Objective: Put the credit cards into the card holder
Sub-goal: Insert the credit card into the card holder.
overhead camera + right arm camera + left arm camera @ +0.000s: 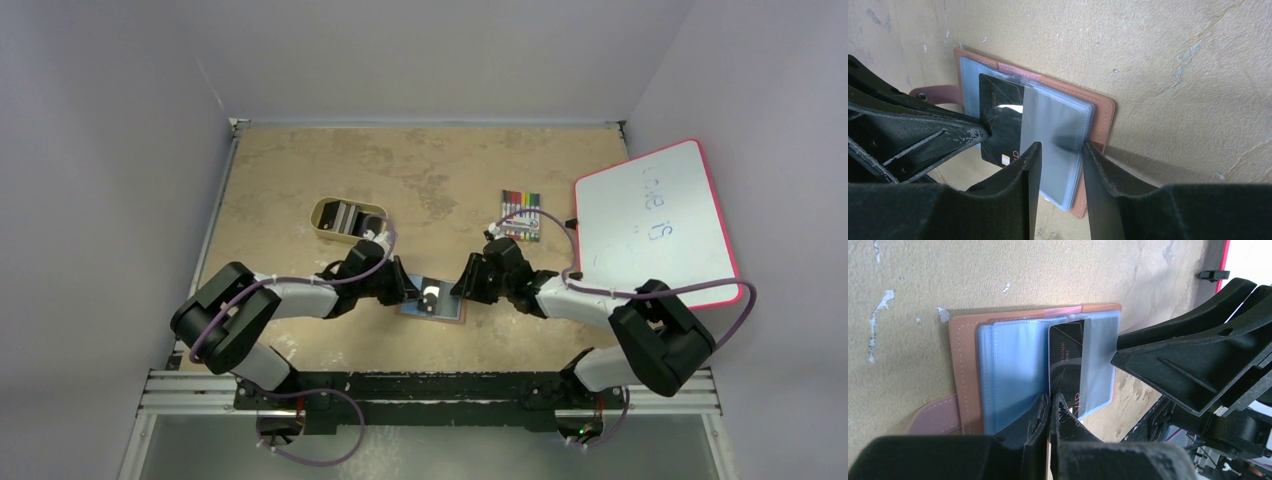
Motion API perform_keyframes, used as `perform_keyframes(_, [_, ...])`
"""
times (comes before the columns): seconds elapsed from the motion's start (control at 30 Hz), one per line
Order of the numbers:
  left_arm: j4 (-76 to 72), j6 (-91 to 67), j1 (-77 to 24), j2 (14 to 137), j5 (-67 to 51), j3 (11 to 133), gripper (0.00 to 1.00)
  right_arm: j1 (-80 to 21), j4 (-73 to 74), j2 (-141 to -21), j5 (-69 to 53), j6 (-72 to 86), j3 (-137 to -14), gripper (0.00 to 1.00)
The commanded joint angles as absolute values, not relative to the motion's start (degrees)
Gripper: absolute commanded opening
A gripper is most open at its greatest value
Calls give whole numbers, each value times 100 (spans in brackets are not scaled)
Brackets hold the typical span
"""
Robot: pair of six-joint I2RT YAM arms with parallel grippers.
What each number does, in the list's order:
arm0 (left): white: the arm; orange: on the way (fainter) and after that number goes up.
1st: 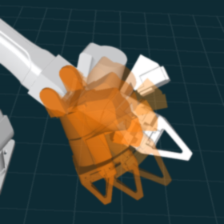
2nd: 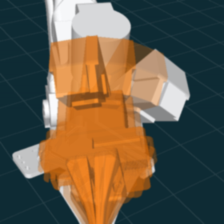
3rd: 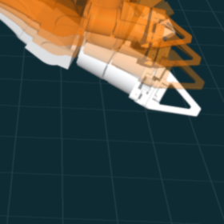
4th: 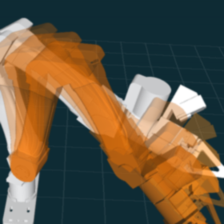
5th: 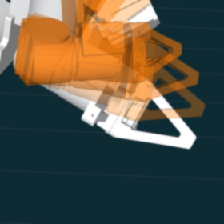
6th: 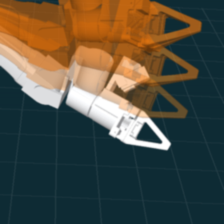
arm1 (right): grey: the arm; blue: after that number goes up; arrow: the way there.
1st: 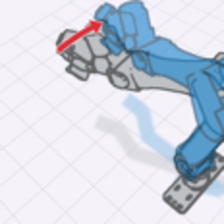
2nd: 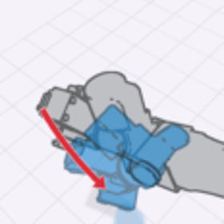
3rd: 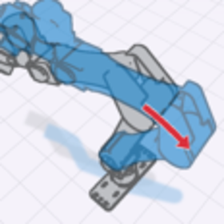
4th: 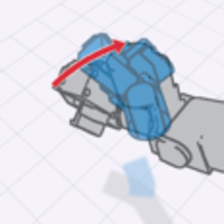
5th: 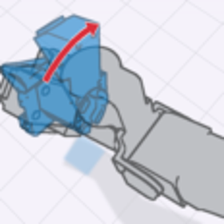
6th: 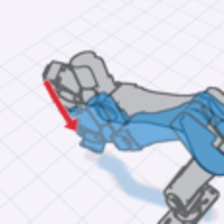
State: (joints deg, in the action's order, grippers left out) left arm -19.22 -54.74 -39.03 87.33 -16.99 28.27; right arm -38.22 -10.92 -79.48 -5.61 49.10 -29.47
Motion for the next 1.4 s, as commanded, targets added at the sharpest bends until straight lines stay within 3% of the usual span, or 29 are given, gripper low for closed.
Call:
perform_keyframes(0.0, [-2397, -5704, -4064, 8724, -1436, 2753, 0, -3841, -1188, -7871, -571, 5022, -2829, 38])
perform_keyframes(0.1, [-2355, -5681, -4141, 8760, -1382, 2811, 1, -3841, -1206, -7884, -580, 5044, -2818, 38])
perform_keyframes(0.57, [-1374, -5243, -4257, 8602, -885, 3339, 34, -3841, -619, -7453, -522, 5019, -2906, 42])
perform_keyframes(1.0, [-1310, -5167, -4285, 8820, -914, 3539, 37, -3841, -741, -7543, -236, 5054, -2792, 52])
perform_keyframes(1.37, [-1571, -5252, -4431, 9137, -1007, 3683, 37, -3841, -1179, -7649, -483, 5120, -2725, 53])
